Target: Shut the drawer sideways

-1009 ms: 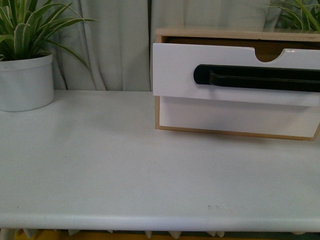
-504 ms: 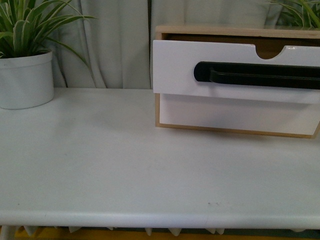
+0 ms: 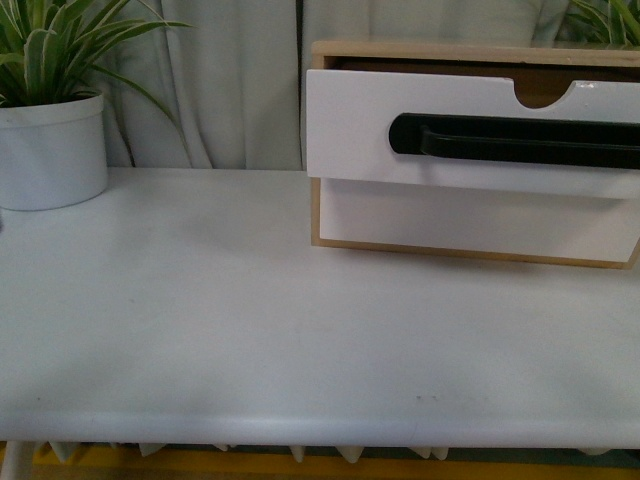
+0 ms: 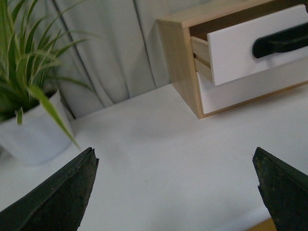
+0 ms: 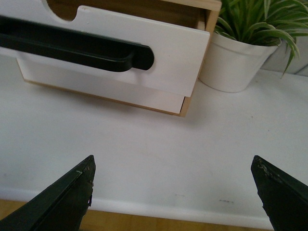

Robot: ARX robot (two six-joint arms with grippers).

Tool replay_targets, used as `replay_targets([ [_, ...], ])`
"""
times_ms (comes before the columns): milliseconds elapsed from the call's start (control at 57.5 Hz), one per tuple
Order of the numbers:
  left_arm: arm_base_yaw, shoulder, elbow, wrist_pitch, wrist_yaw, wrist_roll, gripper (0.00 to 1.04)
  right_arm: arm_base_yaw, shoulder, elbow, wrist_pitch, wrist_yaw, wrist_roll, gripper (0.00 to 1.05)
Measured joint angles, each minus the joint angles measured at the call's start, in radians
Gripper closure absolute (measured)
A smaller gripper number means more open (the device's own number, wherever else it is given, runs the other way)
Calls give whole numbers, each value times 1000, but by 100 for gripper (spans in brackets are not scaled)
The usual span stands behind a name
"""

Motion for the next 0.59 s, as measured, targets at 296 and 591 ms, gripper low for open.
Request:
replay_targets([
  [296, 59, 500, 161, 438, 168, 480, 6, -6, 223, 216, -88, -26, -246, 9],
  [591, 57, 781, 345, 595, 296, 873, 6, -30, 402, 389, -161, -80, -335, 9],
])
